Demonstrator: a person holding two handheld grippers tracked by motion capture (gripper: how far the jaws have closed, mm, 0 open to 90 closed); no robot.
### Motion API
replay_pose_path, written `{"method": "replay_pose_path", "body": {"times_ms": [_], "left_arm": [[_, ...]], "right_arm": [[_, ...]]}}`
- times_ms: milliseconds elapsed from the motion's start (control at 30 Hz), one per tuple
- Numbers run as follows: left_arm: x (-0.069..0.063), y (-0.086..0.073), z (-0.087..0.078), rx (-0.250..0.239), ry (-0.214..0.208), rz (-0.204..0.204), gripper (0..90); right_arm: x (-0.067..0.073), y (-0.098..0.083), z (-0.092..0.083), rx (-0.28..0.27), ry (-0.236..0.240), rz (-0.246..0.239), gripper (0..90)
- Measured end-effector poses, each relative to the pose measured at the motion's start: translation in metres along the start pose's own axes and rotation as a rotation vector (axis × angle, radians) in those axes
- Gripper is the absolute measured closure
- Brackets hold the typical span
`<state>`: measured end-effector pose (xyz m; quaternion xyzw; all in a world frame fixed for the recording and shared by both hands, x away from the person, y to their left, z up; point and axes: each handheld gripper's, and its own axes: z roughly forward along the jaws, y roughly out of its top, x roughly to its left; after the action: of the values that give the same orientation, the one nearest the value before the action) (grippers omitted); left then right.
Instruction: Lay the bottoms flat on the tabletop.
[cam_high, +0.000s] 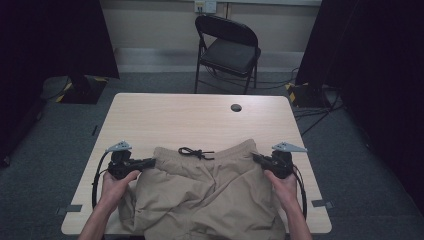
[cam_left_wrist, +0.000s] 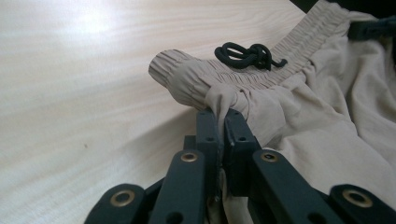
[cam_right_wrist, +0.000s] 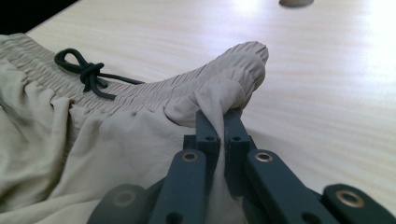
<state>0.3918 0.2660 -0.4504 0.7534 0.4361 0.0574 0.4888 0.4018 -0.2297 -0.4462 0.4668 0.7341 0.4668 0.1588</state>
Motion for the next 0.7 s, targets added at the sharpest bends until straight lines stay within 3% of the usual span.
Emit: {"method": "replay_pose_path", "body": {"times_ms": [300, 700], "left_arm": [[-0.012, 0.029, -0.020, -0.090, -0.005, 0.046, 86.5], [-0.017, 0.061, -0.037, -0.162, 0.001, 0.076, 87.2]], "right_arm": [[0.006, 0.033, -0.021, -0.103, 0.004, -0.028, 88.4], [0.014, 0.064, -0.033, -0.170, 0.013, -0.058, 88.3]]}}
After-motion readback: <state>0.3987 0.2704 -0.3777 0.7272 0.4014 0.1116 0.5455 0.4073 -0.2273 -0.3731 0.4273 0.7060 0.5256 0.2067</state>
